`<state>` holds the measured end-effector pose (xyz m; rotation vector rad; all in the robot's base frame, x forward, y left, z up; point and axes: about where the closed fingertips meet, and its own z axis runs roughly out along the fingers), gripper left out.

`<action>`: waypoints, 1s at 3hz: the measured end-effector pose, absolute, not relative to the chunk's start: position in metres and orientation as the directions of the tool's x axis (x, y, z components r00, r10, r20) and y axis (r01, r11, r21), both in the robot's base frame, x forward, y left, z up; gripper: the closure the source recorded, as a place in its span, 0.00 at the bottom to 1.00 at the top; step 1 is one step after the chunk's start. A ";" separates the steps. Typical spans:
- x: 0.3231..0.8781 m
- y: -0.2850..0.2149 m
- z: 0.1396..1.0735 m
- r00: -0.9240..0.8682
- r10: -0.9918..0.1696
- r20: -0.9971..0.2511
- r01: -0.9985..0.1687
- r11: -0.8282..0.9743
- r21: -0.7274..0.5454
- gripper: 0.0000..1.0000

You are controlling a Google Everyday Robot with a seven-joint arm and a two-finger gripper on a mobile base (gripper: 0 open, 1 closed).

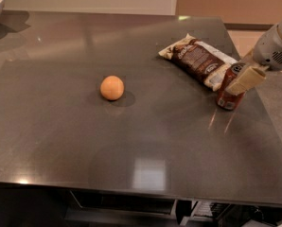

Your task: Move coke can near brown chip bag

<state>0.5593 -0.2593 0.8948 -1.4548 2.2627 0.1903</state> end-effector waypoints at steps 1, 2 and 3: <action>0.560 -0.258 0.894 -0.347 -0.832 -0.433 -0.893 0.435 -0.120 0.13; 0.560 -0.257 0.893 -0.346 -0.832 -0.433 -0.894 0.433 -0.118 0.00; 0.560 -0.257 0.893 -0.346 -0.832 -0.433 -0.894 0.433 -0.118 0.00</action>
Offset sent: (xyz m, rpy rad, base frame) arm 0.0005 0.0013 -0.0009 -0.0007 0.0002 0.0020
